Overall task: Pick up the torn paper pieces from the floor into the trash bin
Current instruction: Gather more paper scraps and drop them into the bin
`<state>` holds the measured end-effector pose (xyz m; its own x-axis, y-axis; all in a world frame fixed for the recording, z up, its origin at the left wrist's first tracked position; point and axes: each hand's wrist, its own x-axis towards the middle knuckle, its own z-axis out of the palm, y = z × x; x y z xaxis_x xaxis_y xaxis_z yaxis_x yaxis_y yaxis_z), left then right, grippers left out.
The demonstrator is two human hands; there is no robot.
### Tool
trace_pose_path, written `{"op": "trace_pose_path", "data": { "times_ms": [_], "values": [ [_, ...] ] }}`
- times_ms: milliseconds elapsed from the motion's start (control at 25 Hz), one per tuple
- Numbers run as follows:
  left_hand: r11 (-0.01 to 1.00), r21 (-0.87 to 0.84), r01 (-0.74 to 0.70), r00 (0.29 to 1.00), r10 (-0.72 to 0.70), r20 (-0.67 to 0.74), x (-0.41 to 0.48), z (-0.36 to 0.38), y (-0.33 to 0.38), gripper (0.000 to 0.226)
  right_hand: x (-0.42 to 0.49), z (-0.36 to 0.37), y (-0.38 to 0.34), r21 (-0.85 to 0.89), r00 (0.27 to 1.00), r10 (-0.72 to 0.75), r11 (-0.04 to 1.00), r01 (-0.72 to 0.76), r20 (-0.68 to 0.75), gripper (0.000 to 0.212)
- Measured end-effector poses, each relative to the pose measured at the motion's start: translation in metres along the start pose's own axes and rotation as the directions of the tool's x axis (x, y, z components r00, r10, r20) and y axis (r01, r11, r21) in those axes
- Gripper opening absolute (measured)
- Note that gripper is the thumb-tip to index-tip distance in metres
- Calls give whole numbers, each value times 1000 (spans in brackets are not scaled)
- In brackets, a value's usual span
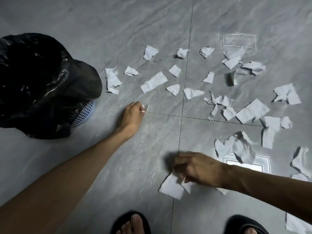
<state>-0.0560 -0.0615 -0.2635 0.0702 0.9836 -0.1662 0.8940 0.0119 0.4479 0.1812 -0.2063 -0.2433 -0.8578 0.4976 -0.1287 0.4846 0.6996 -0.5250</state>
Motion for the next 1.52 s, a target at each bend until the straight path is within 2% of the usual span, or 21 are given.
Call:
{"op": "trace_pose_path", "data": {
  "times_ms": [80,200,280,360,440,520,640,720,800,840,920,1000,1080,1160,1280,1360,1440,1520],
  "values": [
    [999,-2,-53,998,53,-35,-5,1,5,16,6,15,3,-38,998,-20,999,23,67,24],
    [969,-29,-246,968,244,-55,-8,4,30,22,8,14,12,63,978,165,983,-174,123,27],
    [948,-103,-301,951,306,39,-1,3,55,16,6,4,15,220,963,249,938,-267,106,16],
    [929,-153,-337,924,358,135,2,5,75,14,-5,-10,20,342,943,332,885,-316,14,5],
    [906,-143,-399,877,423,228,-7,12,85,10,-26,-21,28,427,882,470,806,-409,-43,12],
    [890,-98,-444,843,453,292,-22,22,85,8,-56,-24,29,485,828,560,730,-483,-18,24],
    [910,-104,-402,880,415,229,-26,29,79,9,-100,-19,20,443,823,560,716,-540,99,40],
    [929,-115,-353,916,368,162,-17,28,79,12,-117,-13,14,370,849,503,767,-525,161,51],
    [939,-101,-329,926,342,163,-6,28,79,11,-119,-2,14,229,862,462,834,-503,212,65],
    [941,-86,-329,924,339,176,-1,29,80,10,-116,3,14,149,863,452,860,-489,225,65],
    [937,-54,-346,918,350,189,10,32,82,10,-106,8,15,94,894,412,897,-432,174,39],
    [932,-18,-362,914,359,190,27,35,86,10,-95,4,17,113,923,372,918,-381,92,11],
    [930,36,-366,916,353,189,44,38,90,9,-83,-6,20,196,907,421,888,-416,21,6],
    [925,96,-367,921,348,175,55,42,92,8,-68,-23,26,384,812,571,781,-492,-121,4],
    [935,75,-346,934,335,124,58,42,89,6,-40,-59,46,686,500,830,514,-515,-248,11],
    [956,21,-293,951,289,111,51,36,87,5,-22,-83,59,834,357,904,376,-403,-235,10],
    [979,-77,-191,979,196,57,36,21,85,5,-2,-102,68,934,295,940,249,-255,-170,10],
    [968,-231,-99,995,95,-29,20,-11,81,7,23,-116,70,975,311,945,152,-163,-95,6]
  ]
}}
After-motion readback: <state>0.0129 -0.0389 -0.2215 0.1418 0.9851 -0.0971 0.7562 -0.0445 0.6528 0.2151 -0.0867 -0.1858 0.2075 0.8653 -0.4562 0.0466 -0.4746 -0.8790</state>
